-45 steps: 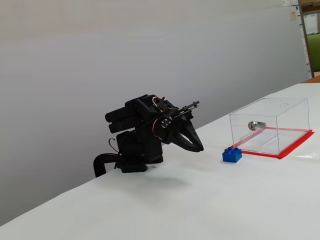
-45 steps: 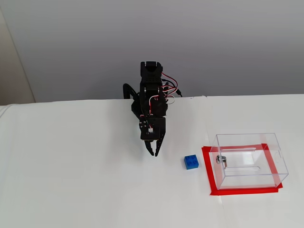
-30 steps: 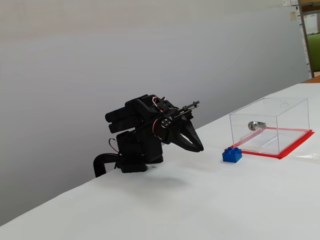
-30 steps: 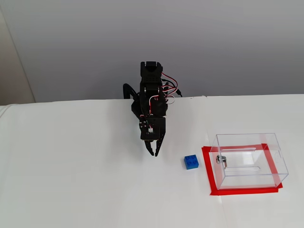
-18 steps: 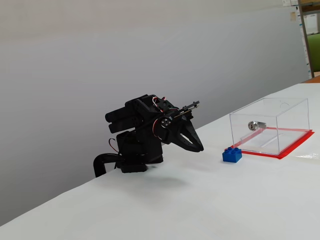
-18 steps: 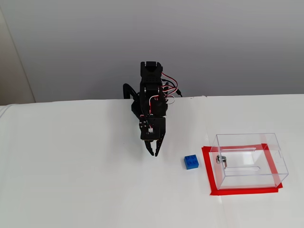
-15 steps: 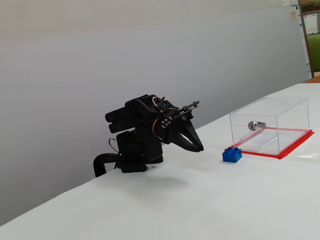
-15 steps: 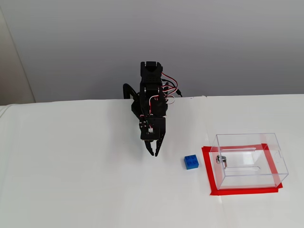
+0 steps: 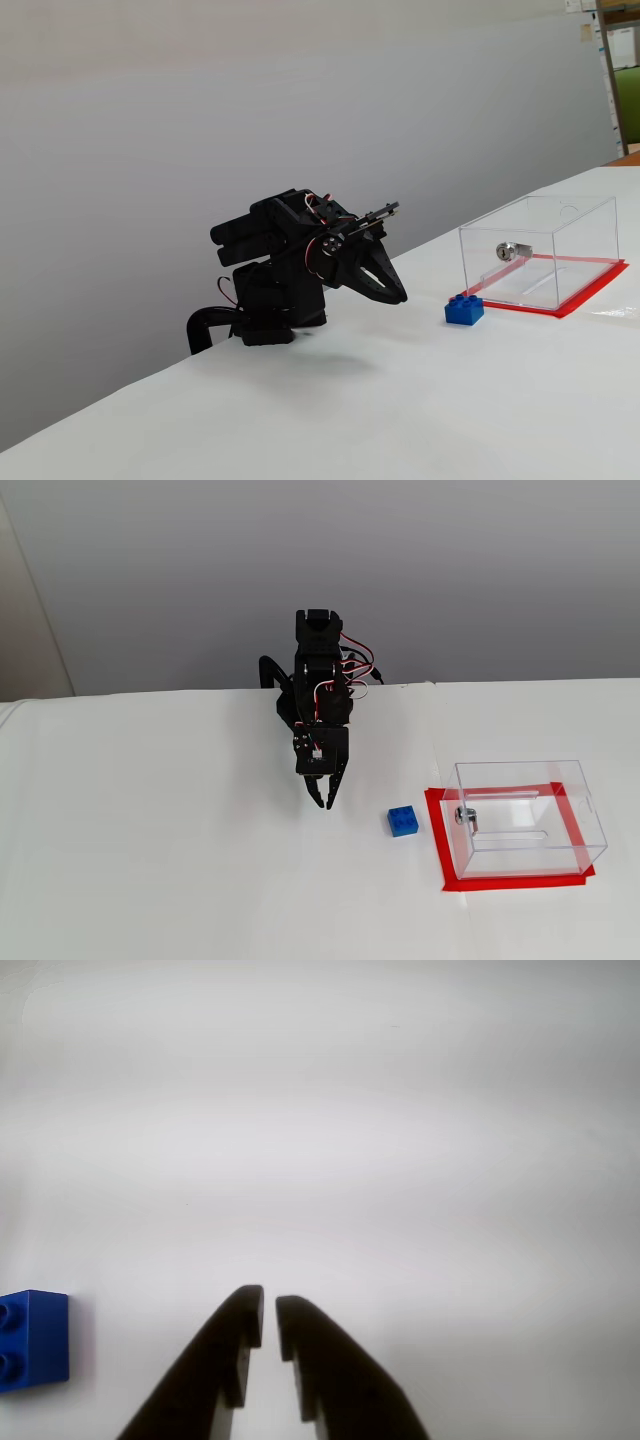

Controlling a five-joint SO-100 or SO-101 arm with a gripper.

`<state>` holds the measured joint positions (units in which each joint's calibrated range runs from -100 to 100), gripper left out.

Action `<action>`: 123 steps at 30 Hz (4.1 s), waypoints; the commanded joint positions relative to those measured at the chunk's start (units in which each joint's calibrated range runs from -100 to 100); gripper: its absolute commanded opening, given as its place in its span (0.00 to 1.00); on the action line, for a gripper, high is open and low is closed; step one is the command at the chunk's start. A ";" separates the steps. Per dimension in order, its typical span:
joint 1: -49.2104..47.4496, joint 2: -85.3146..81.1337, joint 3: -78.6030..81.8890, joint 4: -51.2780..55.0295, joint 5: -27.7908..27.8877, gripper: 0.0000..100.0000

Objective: Pick the blue lego brick and place it into the transparent box

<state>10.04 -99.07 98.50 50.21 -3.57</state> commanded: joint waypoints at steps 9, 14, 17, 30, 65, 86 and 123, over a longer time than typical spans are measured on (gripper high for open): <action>-0.25 -0.59 0.87 0.26 -0.04 0.01; -0.25 -0.59 0.87 0.26 -0.04 0.01; -0.25 -0.59 0.87 0.26 -0.04 0.01; -0.25 -0.59 0.87 0.26 -0.04 0.01; -5.50 0.17 -9.89 0.18 0.12 0.02; -15.26 26.39 -35.21 0.35 -0.30 0.02; -34.04 55.75 -57.90 15.58 -13.45 0.32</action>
<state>-22.86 -44.95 43.69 66.92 -15.83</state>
